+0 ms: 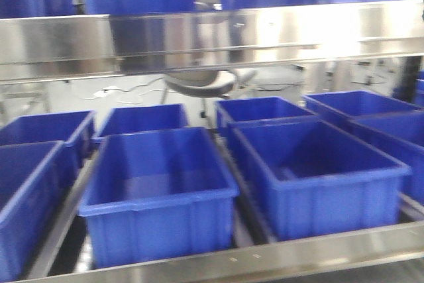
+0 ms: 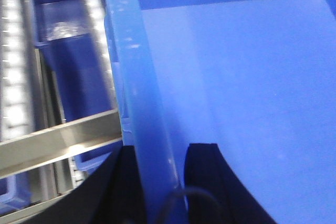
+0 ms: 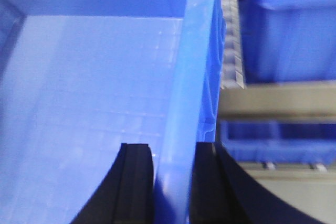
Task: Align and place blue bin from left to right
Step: 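Drive the base away from the rack holding the bin in both grippers, then turn and drive the base toward the other rack of blue bins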
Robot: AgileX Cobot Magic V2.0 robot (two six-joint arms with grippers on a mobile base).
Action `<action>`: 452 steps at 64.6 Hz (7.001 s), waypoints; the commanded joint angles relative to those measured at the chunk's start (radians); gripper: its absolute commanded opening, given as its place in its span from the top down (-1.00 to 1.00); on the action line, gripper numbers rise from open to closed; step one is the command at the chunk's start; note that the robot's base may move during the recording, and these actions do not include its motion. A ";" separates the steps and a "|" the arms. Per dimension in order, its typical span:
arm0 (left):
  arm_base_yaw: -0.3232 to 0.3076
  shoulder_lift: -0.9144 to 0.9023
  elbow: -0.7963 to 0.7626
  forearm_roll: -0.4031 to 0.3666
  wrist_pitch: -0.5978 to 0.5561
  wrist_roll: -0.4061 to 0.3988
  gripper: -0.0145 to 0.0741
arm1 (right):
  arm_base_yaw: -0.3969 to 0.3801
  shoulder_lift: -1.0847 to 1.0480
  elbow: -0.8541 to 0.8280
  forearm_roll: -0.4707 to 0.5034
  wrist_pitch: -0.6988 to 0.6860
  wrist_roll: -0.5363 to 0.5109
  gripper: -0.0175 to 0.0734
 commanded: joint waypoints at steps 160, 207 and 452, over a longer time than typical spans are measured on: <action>0.004 -0.028 -0.017 0.007 -0.067 0.010 0.92 | -0.002 -0.029 -0.011 -0.009 -0.082 -0.013 0.77; 0.004 -0.028 -0.017 0.007 -0.069 0.010 0.92 | -0.002 -0.029 -0.011 -0.009 -0.082 -0.013 0.77; 0.004 -0.028 -0.017 0.009 -0.069 0.010 0.92 | -0.002 -0.027 -0.011 -0.009 -0.083 -0.013 0.77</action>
